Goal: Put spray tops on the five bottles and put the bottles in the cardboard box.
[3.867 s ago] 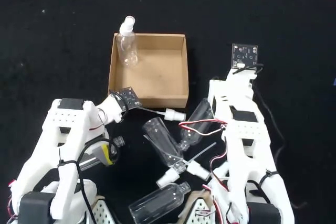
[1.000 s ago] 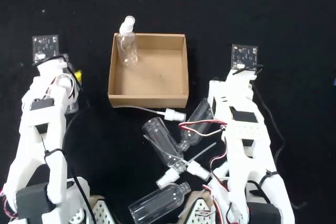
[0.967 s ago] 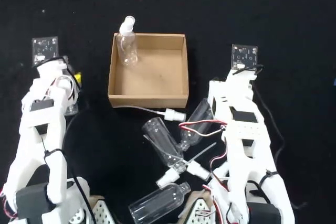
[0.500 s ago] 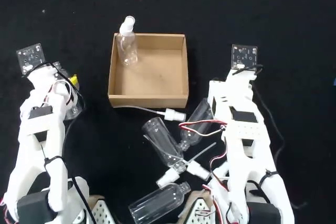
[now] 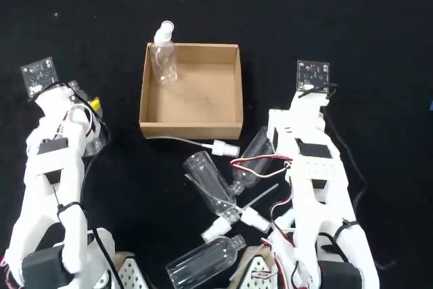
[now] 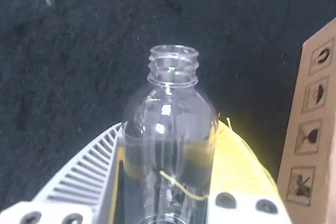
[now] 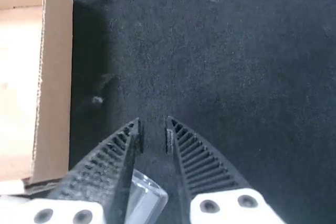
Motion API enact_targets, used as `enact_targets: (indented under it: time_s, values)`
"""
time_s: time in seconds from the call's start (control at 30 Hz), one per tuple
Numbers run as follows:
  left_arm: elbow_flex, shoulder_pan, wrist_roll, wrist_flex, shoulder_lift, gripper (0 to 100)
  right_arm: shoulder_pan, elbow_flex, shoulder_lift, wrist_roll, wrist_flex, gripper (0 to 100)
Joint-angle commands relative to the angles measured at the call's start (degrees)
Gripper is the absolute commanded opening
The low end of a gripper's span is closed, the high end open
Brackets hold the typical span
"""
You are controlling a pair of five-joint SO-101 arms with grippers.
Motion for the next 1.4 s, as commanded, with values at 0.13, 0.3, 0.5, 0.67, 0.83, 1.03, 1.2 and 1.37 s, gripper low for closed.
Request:
enact_targets:
  time_s: [0.13, 0.3, 0.5, 0.67, 0.83, 1.03, 1.2, 1.37]
  values:
    - [5.85, -0.04, 1.67, -12.57, -2.73, 13, 0.0, -6.11, -0.57, -0.35, 6.07, 6.0]
    - [7.52, 0.66, 6.59, -14.77, -3.08, 13, 0.0, -6.64, -0.57, -0.35, 7.21, 6.0]
    - [7.43, 0.57, 6.68, -14.77, -2.99, 13, 0.0, -5.49, -7.08, -0.35, 9.93, 6.0]
    - [7.52, 0.57, 6.59, -14.86, -3.16, 13, -0.26, -5.41, -20.09, 0.0, 16.97, 6.0]
    - [7.6, 0.57, 6.24, -14.86, -3.25, 13, -0.35, -16.92, -25.63, 7.47, 32.97, 6.0]
    - [7.69, 0.57, 6.24, -14.95, -3.25, 13, -0.44, -33.19, -17.19, 14.33, 50.02, 6.4]
    - [7.6, 0.66, 6.24, -15.03, -3.16, 13, -2.55, -35.56, -5.85, 18.11, 55.74, 6.4]
    - [7.69, 0.66, 6.24, -15.03, -3.25, 13, -10.2, -35.47, -3.12, 29.63, 63.3, 6.4]
